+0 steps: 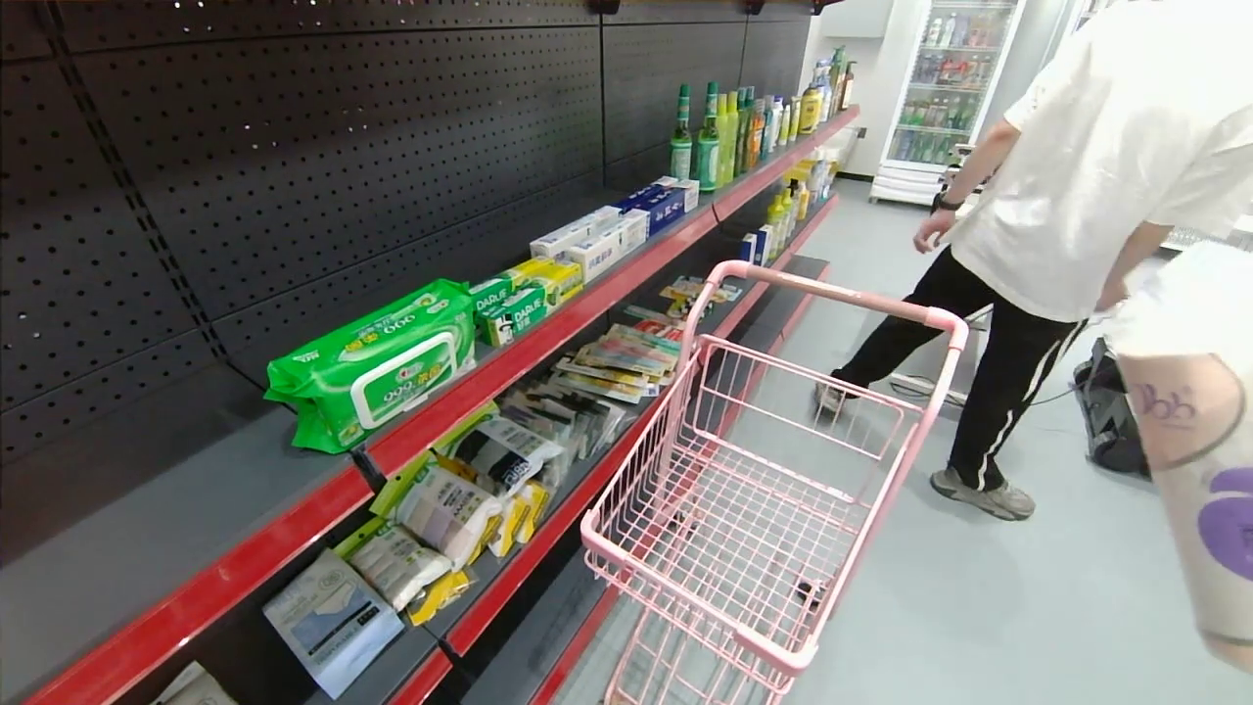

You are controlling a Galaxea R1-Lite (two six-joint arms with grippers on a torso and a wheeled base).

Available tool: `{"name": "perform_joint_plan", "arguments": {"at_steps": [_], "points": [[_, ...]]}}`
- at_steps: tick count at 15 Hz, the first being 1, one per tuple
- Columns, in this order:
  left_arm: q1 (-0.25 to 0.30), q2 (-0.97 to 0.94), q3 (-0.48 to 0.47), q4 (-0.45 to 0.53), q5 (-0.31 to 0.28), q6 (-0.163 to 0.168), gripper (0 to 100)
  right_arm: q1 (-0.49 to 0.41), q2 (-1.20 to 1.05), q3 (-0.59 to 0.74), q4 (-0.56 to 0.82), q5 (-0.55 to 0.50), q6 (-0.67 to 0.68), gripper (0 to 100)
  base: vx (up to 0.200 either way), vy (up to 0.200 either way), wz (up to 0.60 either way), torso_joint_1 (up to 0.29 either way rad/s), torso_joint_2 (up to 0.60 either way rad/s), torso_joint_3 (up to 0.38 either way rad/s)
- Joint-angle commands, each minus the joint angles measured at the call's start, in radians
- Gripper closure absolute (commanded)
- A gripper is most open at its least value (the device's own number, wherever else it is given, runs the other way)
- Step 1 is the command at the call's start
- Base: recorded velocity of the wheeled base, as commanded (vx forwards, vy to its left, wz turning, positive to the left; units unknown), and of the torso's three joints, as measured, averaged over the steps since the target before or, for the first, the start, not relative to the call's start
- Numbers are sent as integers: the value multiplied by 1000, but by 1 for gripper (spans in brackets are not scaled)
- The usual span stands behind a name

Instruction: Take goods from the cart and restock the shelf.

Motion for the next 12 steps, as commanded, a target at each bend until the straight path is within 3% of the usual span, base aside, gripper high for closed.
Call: {"name": "perform_joint_plan", "arguments": {"at_steps": [1, 4, 12], "points": [[0, 1, 1, 0, -1, 2, 0, -144, -227, 76, -17, -6, 4, 100, 0, 0, 0, 0, 0, 0], [0, 1, 1, 0, -1, 2, 0, -237, -288, 108, -23, -19, 73, 100, 0, 0, 0, 0, 0, 0], [0, 1, 1, 0, 2, 0, 0, -231, -423, 201, -12, -19, 73, 100, 0, 0, 0, 0, 0, 0]]}}
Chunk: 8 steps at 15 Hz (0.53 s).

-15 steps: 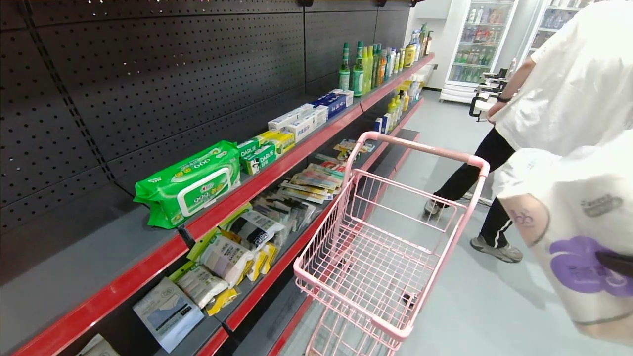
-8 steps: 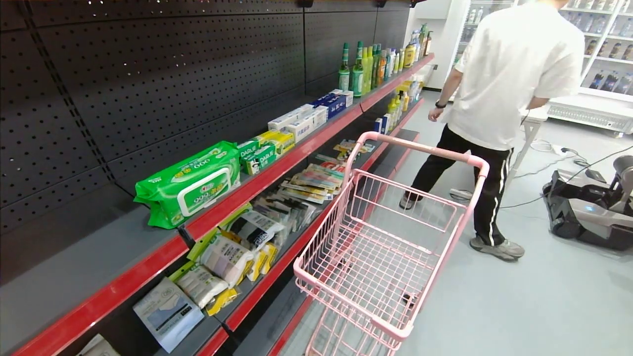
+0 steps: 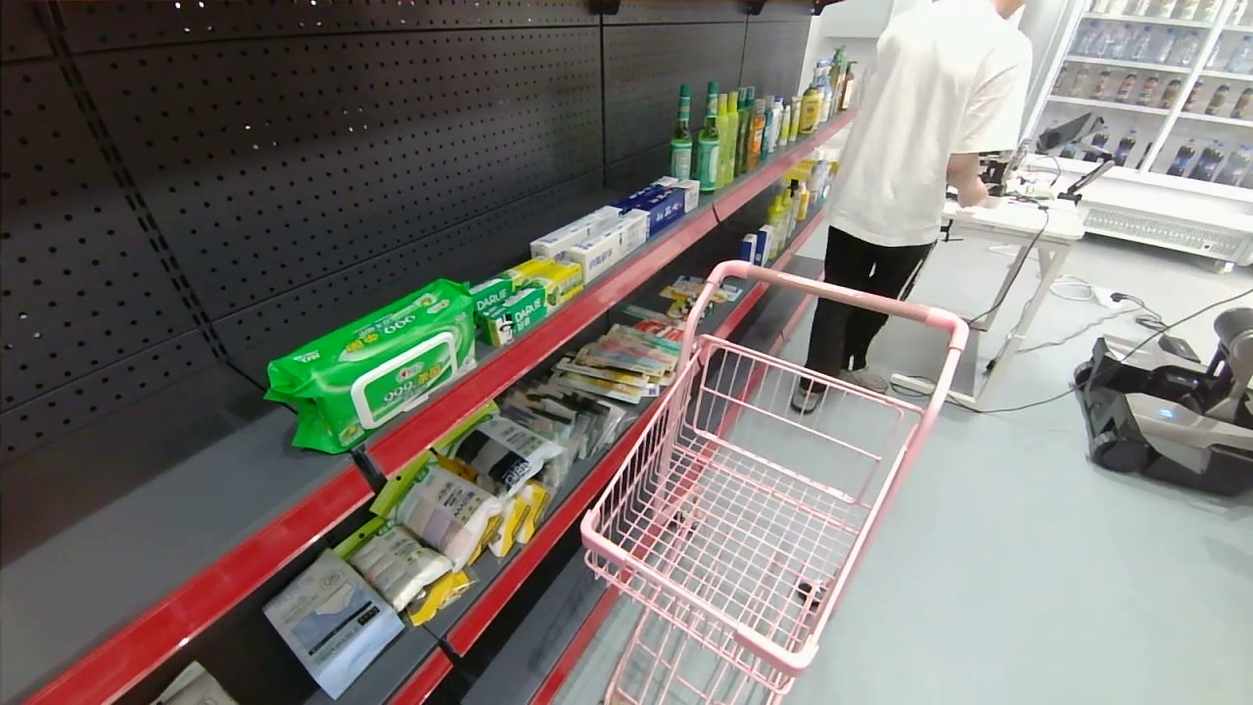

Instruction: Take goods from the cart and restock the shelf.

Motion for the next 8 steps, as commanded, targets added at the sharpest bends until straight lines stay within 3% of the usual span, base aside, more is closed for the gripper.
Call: {"name": "perform_joint_plan", "arguments": {"at_steps": [1, 4, 8], "points": [[0, 1, 0, -1, 0, 0, 0, 2, -14, 5, 0, -1, -1, 100, 0, 0, 0, 0, 0, 0], [0, 1, 0, -1, 0, 0, 0, 0, -30, 8, 1, -6, 0, 100, 0, 0, 0, 19, -17, -15], [0, 1, 0, -1, 0, 0, 0, 0, -68, 61, 0, -9, -1, 100, 0, 0, 0, 154, -340, -186]]}}
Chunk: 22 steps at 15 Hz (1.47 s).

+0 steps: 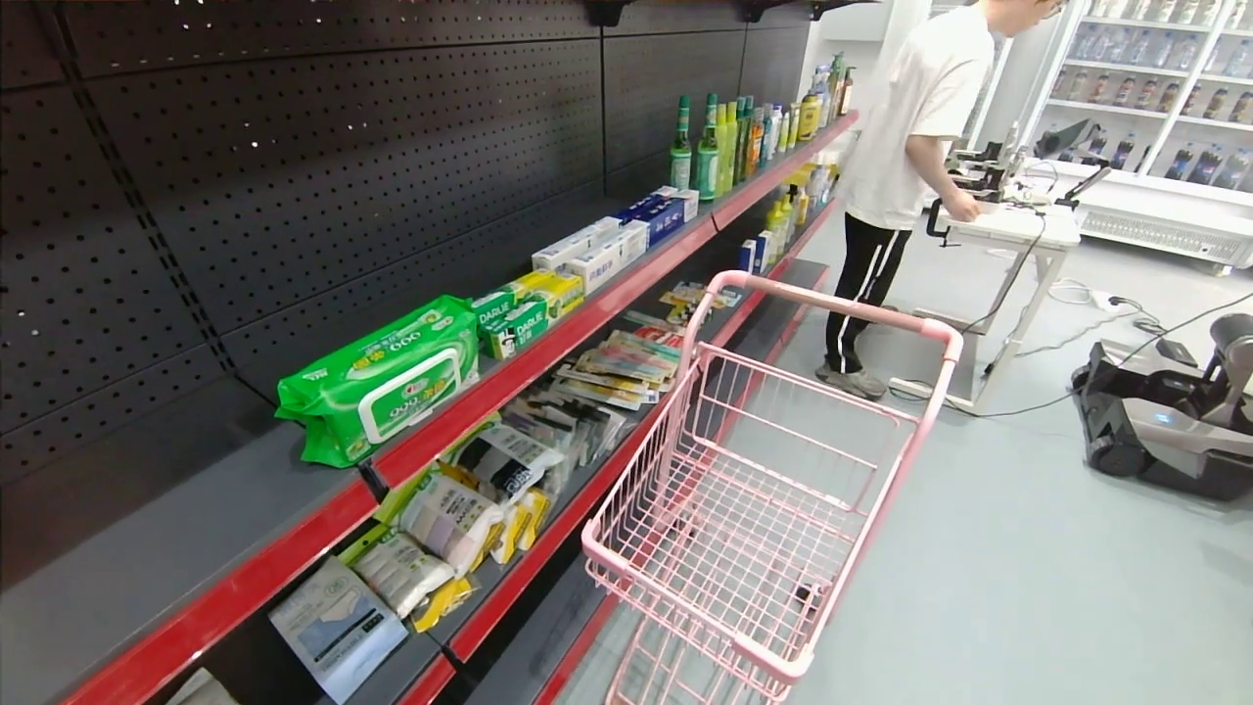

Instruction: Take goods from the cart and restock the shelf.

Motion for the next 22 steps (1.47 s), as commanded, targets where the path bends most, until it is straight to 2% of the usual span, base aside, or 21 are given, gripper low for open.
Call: {"name": "perform_joint_plan", "arguments": {"at_steps": [1, 12, 22], "points": [[0, 1, 0, 0, 0, 0, 0, -1, -6, 17, -1, 1, -2, 100, 0, 0, 0, 163, -369, -203], [0, 1, 0, 0, 0, -2, 0, 4, 14, 19, -4, 10, -22, 100, 0, 0, 0, 163, -345, -188], [0, 1, 0, 0, -2, -2, 0, 28, 45, 32, -7, 13, -34, 100, 0, 0, 0, 89, -187, -99]]}}
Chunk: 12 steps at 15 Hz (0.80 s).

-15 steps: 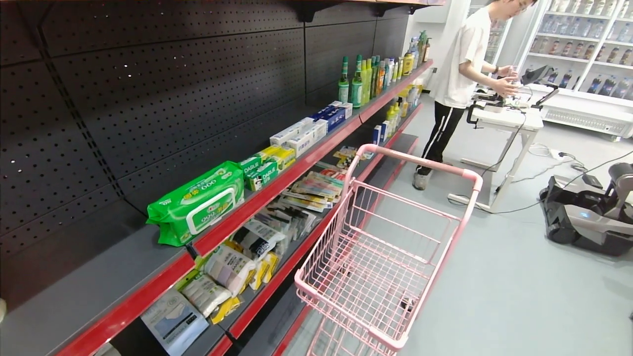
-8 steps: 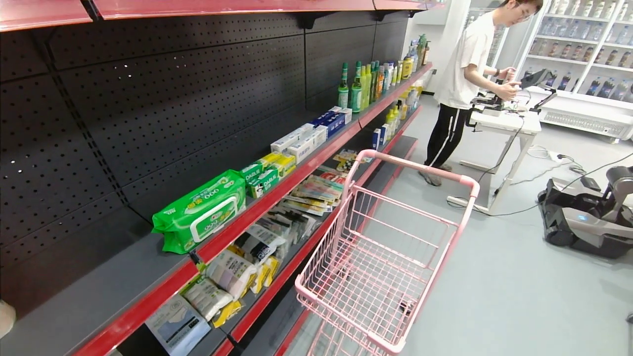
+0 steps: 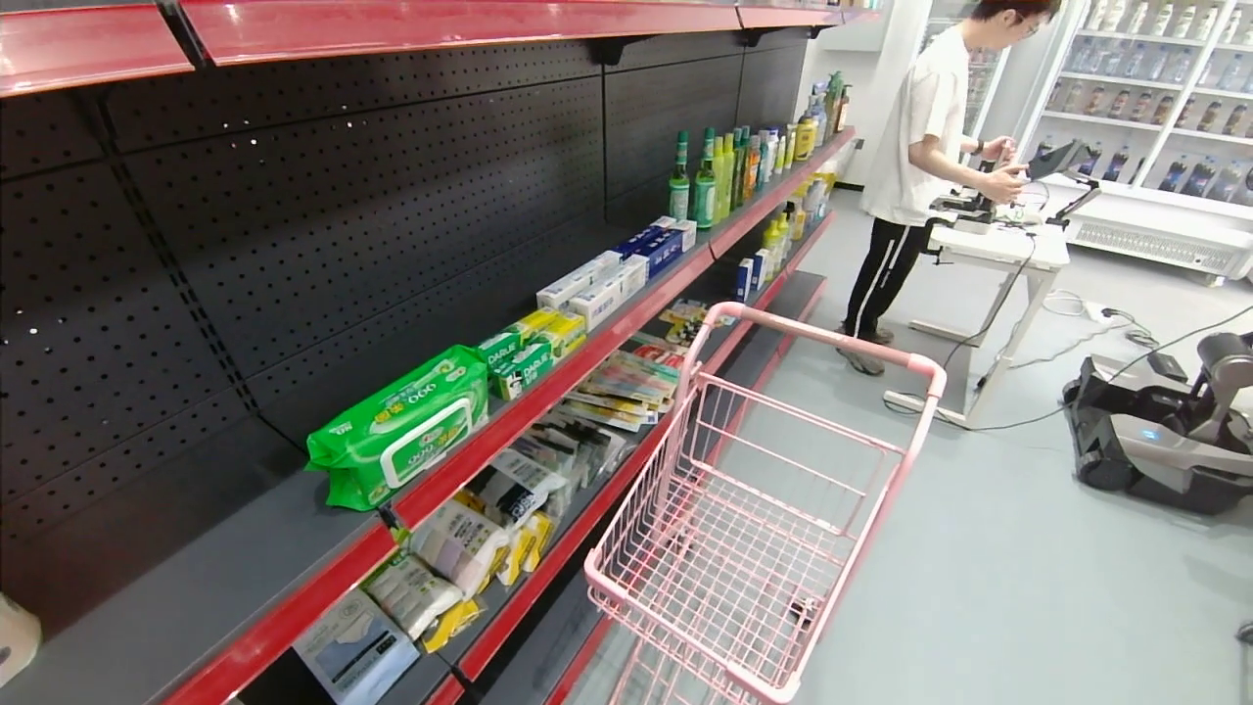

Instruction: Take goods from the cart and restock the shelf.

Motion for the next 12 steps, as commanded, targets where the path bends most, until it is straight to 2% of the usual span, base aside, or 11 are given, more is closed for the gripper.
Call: {"name": "perform_joint_plan", "arguments": {"at_steps": [1, 12], "points": [[0, 1, 0, -1, 1, 0, 0, 1, 20, 2, -1, -3, -2, 100, 0, 0, 0, 0, 0, 0], [0, 1, -2, -1, -2, 0, 0, 4, 44, 26, -7, 5, -11, 100, 0, 0, 600, 4, 1, 2]]}}
